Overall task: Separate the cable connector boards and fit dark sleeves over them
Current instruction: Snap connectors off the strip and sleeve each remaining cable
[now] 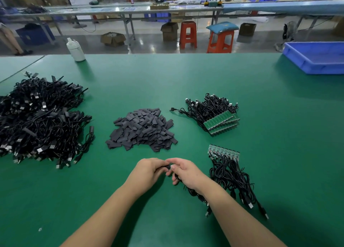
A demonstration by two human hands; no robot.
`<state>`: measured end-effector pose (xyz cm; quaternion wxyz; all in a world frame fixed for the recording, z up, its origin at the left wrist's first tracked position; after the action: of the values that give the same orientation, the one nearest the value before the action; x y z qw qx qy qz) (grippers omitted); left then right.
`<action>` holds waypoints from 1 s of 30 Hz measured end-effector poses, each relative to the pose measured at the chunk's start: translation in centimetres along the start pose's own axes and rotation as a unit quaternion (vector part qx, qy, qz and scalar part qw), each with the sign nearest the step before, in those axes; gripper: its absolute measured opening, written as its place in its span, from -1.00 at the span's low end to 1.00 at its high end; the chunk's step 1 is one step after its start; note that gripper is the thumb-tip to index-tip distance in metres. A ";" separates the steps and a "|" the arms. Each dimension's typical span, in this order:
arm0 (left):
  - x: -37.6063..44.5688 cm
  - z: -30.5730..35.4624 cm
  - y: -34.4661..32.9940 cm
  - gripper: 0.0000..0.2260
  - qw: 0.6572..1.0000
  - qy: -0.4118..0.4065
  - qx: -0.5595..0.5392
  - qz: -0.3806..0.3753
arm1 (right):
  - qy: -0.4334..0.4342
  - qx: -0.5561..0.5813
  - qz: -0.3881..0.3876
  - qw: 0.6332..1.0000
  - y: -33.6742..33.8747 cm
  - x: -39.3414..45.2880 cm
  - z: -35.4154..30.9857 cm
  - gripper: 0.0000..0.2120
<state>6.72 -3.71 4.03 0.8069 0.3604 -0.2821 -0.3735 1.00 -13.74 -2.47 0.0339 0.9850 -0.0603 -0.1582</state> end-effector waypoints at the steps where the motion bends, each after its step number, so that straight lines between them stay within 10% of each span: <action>1: 0.0 0.0 -0.1 -0.85 1.000 0.003 0.002 0.000 | -0.004 -0.006 0.001 1.000 0.0 0.1 0.1 -0.68; 21: 1.1 1.5 -3.5 -0.69 0.954 -0.003 0.260 -0.150 | -0.037 0.041 0.020 0.998 0.1 0.6 1.0 -0.59; 30: 0.5 0.0 -1.1 -0.46 0.987 0.126 0.094 0.034 | -0.021 0.030 0.011 0.999 -0.5 0.5 0.4 -0.70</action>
<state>6.56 -4.64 3.31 0.8108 0.4690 -0.2246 -0.2689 1.36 -13.33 -3.03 0.0053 0.9813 -0.0767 -0.1762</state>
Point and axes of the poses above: each hand's wrist, its own x-axis towards the middle knuckle, its own y-axis out of the back of the hand, z = x × y, the point moved 9 cm from there along x, towards the middle knuckle, and after that the axes turned 1 degree about -x, right-handed, at the moved point
